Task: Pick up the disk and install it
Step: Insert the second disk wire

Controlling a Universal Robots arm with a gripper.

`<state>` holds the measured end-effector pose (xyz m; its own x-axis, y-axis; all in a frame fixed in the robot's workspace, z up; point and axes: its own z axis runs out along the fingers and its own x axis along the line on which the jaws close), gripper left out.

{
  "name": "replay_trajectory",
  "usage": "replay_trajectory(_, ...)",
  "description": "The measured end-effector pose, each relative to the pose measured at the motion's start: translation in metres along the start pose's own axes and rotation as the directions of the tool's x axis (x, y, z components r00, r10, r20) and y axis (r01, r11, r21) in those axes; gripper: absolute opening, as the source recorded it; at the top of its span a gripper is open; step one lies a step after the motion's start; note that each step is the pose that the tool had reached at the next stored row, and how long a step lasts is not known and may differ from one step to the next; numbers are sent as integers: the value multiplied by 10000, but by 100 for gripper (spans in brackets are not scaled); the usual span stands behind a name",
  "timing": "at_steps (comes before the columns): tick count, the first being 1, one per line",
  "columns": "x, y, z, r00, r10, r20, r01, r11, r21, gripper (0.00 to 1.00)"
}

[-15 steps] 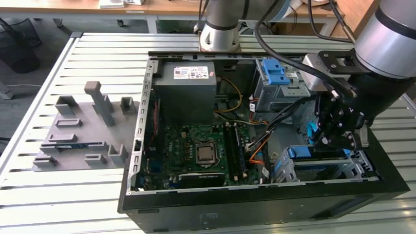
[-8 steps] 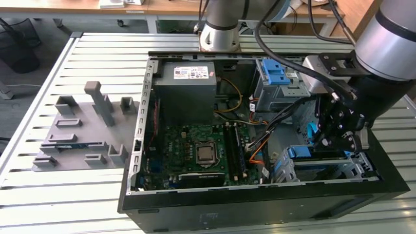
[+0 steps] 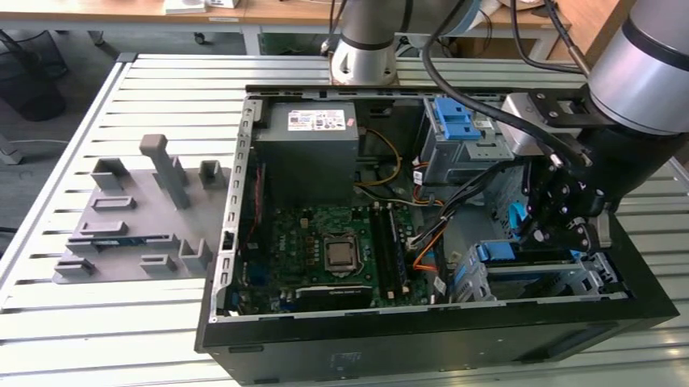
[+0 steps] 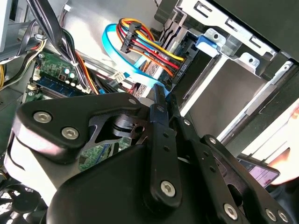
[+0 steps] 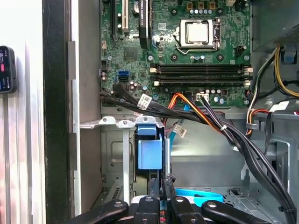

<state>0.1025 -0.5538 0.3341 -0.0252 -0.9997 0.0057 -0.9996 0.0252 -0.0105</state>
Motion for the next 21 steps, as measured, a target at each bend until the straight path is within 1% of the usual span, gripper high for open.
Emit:
replay_trajectory(11,9,-1,7,10000,1,-1,-1,10000,0,16)
replay_trajectory(21,34,-3,42,10000,-1,-2,1,10000,0,16)
